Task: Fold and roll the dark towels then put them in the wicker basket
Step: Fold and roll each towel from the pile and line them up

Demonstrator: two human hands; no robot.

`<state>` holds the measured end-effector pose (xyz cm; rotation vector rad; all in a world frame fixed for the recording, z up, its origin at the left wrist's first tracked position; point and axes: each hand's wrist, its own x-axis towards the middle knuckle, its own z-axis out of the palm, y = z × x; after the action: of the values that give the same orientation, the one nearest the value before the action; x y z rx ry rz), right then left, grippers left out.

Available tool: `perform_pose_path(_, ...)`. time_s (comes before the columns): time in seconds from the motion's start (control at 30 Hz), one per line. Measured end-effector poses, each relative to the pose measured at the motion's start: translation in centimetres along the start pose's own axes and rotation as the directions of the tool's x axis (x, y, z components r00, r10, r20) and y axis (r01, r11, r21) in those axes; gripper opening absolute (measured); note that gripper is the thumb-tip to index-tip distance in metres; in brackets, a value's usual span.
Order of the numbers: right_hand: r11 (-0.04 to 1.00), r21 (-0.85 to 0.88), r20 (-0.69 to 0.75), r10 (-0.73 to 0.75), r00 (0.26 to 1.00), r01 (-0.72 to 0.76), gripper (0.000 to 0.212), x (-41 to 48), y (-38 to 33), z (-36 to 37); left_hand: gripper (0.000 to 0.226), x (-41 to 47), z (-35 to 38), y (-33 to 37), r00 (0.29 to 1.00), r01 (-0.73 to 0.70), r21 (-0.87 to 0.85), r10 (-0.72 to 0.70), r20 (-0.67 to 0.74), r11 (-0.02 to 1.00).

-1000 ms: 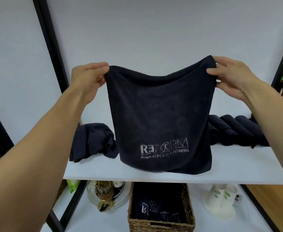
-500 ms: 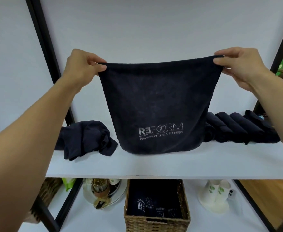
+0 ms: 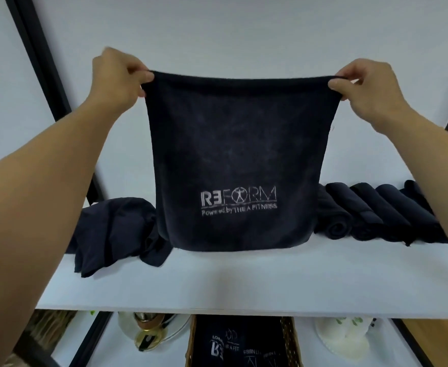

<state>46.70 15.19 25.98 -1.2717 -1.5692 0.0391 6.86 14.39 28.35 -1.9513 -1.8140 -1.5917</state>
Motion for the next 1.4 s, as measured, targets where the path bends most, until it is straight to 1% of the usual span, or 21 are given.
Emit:
perform_pose_path(0.07, 0.996, 0.084, -0.011, 0.006, 1.0, -0.005, 0.013, 0.4, -0.7, 0.0, 0.01, 0.8, -0.2, -0.4, 1.0, 0.016, -0.128, -0.019, -0.025, 0.992)
perform_pose_path(0.1, 0.992, 0.128, -0.004, 0.01, 1.0, -0.01, 0.006, 0.2, -1.2, -0.3, 0.009, 0.8, -0.5, -0.6, 0.999, 0.024, -0.195, -0.029, -0.021, 0.98)
perform_pose_path(0.13, 0.985, 0.172, 0.002, 0.012, 1.0, -0.012, 0.006, -0.3, -1.6, -0.6, 0.01, 0.5, -0.9, -0.7, 0.999, 0.037, -0.265, -0.042, -0.012, 0.964)
perform_pose_path(0.23, 0.96, 0.277, 0.029, 0.032, 0.999, -0.039, 0.013, -3.0, -2.3, -1.9, 0.008, -2.1, -2.3, -1.0, 0.996, 0.082, -0.456, -0.059, 0.064, 0.886)
perform_pose_path(0.33, 0.943, 0.309, 0.121, 0.089, 0.989, -0.122, 0.011, -7.4, -2.3, -2.9, 0.007, -7.0, -3.1, -1.6, 0.984, 0.146, -0.528, -0.07, 0.162, 0.837)
perform_pose_path(0.4, 0.936, 0.274, 0.261, 0.15, 0.954, -0.222, 0.01, -11.2, -1.1, -3.3, 0.012, -10.9, -3.3, -3.0, 0.96, 0.223, -0.513, -0.097, 0.261, 0.829)
perform_pose_path(0.47, 0.91, 0.229, 0.444, 0.219, 0.869, -0.346, 0.007, -15.3, 0.8, -3.7, 0.015, -14.8, -3.1, -5.1, 0.907, 0.315, -0.444, -0.128, 0.401, 0.839)
perform_pose_path(0.5, 0.898, 0.177, 0.537, 0.254, 0.804, -0.402, 0.005, -17.1, 1.8, -3.8, 0.013, -16.7, -2.9, -6.4, 0.861, 0.367, -0.387, -0.152, 0.486, 0.846)
perform_pose_path(0.57, 0.887, 0.014, 0.689, 0.325, 0.647, -0.461, 0.007, -20.5, 3.5, -3.8, 0.009, -20.0, -2.5, -8.6, 0.733, 0.455, -0.254, -0.197, 0.651, 0.854)
perform_pose_path(0.63, 0.869, -0.096, 0.768, 0.375, 0.519, -0.486, 0.01, -23.0, 4.7, -3.2, 0.01, -22.4, -1.6, -10.3, 0.622, 0.496, -0.136, -0.242, 0.744, 0.858)
perform_pose_path(0.67, 0.859, -0.108, 0.781, 0.385, 0.492, -0.501, 0.01, -23.6, 5.1, -2.8, 0.011, -23.1, -1.1, -10.9, 0.597, 0.505, -0.099, -0.265, 0.757, 0.857)
perform_pose_path(0.7, 0.851, -0.098, 0.778, 0.389, 0.493, -0.516, 0.009, -23.8, 5.4, -2.4, 0.011, -23.4, -0.5, -11.3, 0.594, 0.513, -0.083, -0.283, 0.753, 0.854)
perform_pose_path(0.73, 0.846, -0.08, 0.759, 0.394, 0.519, -0.527, 0.009, -23.5, 5.7, -1.8, 0.011, -23.5, 0.1, -11.5, 0.608, 0.517, -0.079, -0.301, 0.735, 0.852)
perform_pose_path(0.83, 0.862, -0.06, 0.633, 0.423, 0.649, -0.503, 0.008, -21.1, 6.8, 0.4, 0.013, -21.7, 2.7, -11.9, 0.701, 0.502, -0.076, -0.354, 0.619, 0.861)
perform_pose_path(0.93, 0.878, -0.074, 0.512, 0.441, 0.737, -0.473, 0.004, -17.9, 8.4, 3.7, 0.011, -18.5, 6.6, -12.1, 0.779, 0.472, -0.033, -0.4, 0.482, 0.881)
perform_pose_path(1.03, 0.913, -0.233, 0.429, 0.406, 0.806, -0.336, 0.002, -15.5, 10.5, 7.6, 0.008, -15.6, 11.0, -13.1, 0.807, 0.437, 0.063, -0.422, 0.413, 0.897)
perform_pose_path(1.13, 0.894, -0.401, 0.434, 0.377, 0.818, -0.199, 0.008, -14.4, 13.3, 11.3, 0.008, -14.0, 15.2, -15.0, 0.793, 0.415, 0.189, -0.456, 0.406, 0.89)
perform_pose_path(1.27, 0.786, -0.615, 0.484, 0.438, 0.758, -0.061, 0.016, -15.3, 15.7, 14.7, 0.01, -14.2, 18.5, -16.9, 0.786, 0.359, 0.322, -0.47, 0.401, 0.876)
perform_pose_path(1.3, 0.758, -0.652, 0.486, 0.436, 0.757, -0.017, 0.017, -15.7, 15.7, 14.9, 0.01, -14.4, 18.9, -17.3, 0.792, 0.342, 0.348, -0.467, 0.394, 0.873)
perform_pose_path(1.33, 0.732, -0.681, 0.482, 0.416, 0.772, 0.031, 0.019, -15.9, 15.6, 15.1, 0.009, -14.6, 19.1, -17.4, 0.801, 0.325, 0.372, -0.462, 0.381, 0.87)
perform_pose_path(1.4, 0.684, -0.719, 0.44, 0.315, 0.841, 0.12, 0.028, -16.5, 15.0, 15.3, 0.016, -15.0, 19.5, -17.0, 0.843, 0.264, 0.424, -0.421, 0.335, 0.866)
